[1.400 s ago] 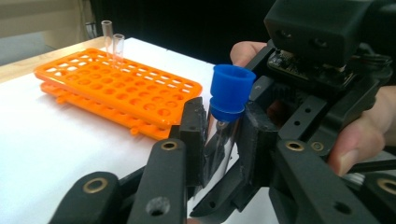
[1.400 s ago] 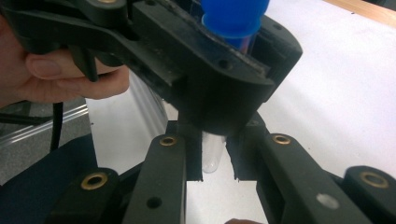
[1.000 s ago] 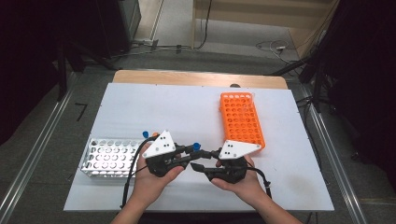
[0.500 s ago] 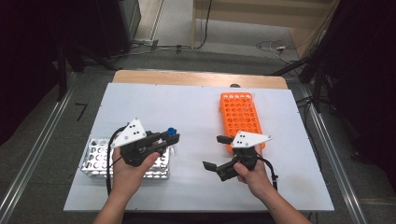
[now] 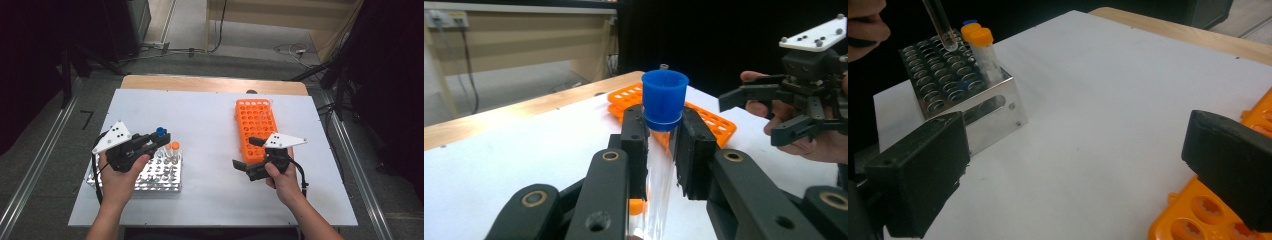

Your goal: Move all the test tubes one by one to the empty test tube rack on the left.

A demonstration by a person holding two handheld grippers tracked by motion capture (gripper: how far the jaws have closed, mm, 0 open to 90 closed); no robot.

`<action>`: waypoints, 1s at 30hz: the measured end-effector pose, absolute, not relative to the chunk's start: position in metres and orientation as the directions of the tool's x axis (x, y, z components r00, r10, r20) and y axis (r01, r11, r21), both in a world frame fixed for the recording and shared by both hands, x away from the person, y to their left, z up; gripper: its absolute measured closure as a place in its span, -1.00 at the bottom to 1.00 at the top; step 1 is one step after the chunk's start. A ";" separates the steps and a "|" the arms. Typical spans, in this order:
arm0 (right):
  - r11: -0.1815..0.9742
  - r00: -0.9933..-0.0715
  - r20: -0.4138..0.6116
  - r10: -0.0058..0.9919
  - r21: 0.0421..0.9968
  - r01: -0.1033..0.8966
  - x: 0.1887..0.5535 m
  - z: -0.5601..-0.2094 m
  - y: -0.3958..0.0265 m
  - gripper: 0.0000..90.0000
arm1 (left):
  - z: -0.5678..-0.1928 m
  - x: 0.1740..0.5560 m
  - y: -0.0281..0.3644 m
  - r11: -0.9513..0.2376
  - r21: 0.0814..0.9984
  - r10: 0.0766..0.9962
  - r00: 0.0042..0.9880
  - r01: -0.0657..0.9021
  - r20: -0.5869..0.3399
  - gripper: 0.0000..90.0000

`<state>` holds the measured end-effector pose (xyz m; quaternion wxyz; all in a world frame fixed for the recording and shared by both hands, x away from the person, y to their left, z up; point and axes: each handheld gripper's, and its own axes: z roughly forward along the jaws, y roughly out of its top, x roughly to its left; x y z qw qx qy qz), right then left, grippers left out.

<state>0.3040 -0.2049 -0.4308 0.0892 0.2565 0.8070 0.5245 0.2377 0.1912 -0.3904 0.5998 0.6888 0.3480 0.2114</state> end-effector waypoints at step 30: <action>0.310 -0.821 0.121 0.558 0.887 0.342 0.315 -0.438 -0.217 -1.00 | -0.420 0.247 0.235 0.015 0.955 0.849 0.501 0.295 -0.169 0.70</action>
